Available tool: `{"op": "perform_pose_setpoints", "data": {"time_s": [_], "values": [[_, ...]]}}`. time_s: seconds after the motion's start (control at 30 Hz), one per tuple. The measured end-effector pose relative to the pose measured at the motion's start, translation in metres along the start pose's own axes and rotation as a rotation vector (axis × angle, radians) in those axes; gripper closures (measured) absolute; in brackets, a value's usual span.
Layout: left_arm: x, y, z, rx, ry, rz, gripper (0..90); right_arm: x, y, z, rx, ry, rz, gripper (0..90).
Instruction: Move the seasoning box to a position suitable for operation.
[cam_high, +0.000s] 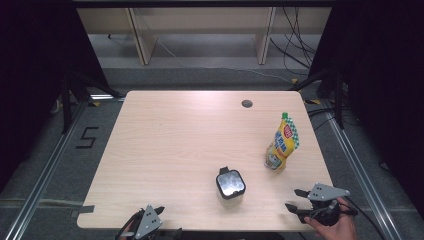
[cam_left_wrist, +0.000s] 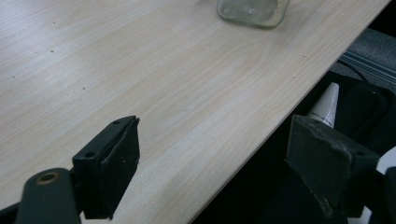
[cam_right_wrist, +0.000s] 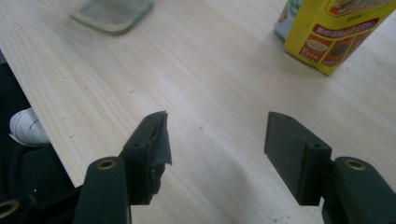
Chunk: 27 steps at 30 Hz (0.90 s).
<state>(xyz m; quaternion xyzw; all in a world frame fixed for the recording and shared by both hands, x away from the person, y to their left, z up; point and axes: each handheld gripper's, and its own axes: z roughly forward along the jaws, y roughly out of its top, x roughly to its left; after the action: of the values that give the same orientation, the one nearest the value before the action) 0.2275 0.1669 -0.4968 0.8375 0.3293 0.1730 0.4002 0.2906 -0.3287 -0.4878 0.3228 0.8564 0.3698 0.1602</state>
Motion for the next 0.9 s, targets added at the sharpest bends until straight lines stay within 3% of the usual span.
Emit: {"op": "perform_pose_setpoints", "data": {"time_s": [0.2, 0.23, 0.3, 0.33, 0.37, 0.43, 0.6, 0.63, 0.67, 0.73, 0.83, 0.87, 0.9], "values": [[0.001, 0.001, 0.0, -0.007, -0.01, -0.011, 16.8, 0.0, 0.0, -0.001, -0.003, -0.016, 0.014, 37.6], [-0.001, 0.0, 0.001, -0.015, -0.007, -0.055, 16.8, 0.0, 0.0, -0.001, -0.003, -0.016, 0.014, 37.6], [0.002, 0.001, 0.0, -0.02, -0.01, -0.03, 16.8, 0.0, 0.0, 0.0, 0.001, -0.013, 0.017, 36.6], [0.001, 0.002, 0.0, -0.021, -0.012, -0.063, 16.8, 0.0, 0.0, 0.0, 0.0, -0.013, 0.015, 36.4], [0.003, 0.003, 0.0, -0.028, -0.018, -0.059, 16.8, 0.0, 0.0, 0.0, -0.001, -0.009, 0.011, 36.3], [0.005, 0.006, 0.003, -0.077, -0.043, -0.142, 16.8, 0.0, 0.001, 0.0, -0.004, -0.019, 0.016, 36.3], [0.011, 0.02, 0.005, -0.105, -0.067, -0.138, 17.6, 0.0, 0.001, 0.0, 0.0, -0.019, 0.026, 35.9], [0.013, 0.026, 0.007, -0.132, -0.075, -0.16, 19.4, 0.0, 0.001, 0.0, -0.005, -0.021, 0.019, 35.9], [0.015, 0.031, 0.007, -0.139, -0.077, -0.154, 22.5, 0.0, 0.001, 0.0, 0.001, -0.018, 0.027, 35.9], [0.022, 0.044, 0.01, -0.154, -0.084, -0.101, 28.8, 0.0, 0.001, 0.0, -0.005, -0.022, 0.024, 35.9], [0.029, 0.065, 0.019, -0.197, -0.1, -0.08, 43.4, 0.0, 0.001, 0.0, -0.006, -0.021, 0.023, 35.9], [0.03, 0.071, 0.021, -0.198, -0.104, -0.061, 56.6, 0.0, 0.001, 0.0, -0.006, -0.021, 0.023, 35.6], [0.032, 0.076, 0.023, -0.202, -0.109, -0.043, 62.9, 0.0, 0.001, 0.0, -0.005, -0.022, 0.024, 35.5]]}}
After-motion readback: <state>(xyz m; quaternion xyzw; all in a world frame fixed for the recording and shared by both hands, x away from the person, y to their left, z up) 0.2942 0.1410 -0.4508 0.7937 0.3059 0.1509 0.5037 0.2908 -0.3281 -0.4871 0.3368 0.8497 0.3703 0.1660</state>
